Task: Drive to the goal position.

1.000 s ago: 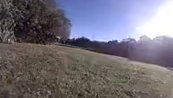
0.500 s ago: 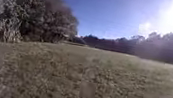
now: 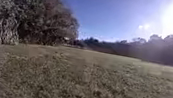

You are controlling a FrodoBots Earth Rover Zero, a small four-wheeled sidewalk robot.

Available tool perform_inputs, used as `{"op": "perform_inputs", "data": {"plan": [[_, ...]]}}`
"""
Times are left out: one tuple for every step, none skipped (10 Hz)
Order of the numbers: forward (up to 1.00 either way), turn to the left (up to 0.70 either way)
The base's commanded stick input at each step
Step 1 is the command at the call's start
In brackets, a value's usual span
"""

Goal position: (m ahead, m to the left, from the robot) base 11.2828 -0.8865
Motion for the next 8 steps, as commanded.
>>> {"op": "perform_inputs", "data": {"plan": [[0.97, 0.0], [0.97, 0.0], [0.97, 0.0], [0.97, 0.0], [0.97, 0.0], [0.97, 0.0], [0.97, 0.0], [0.97, 0.0]]}}
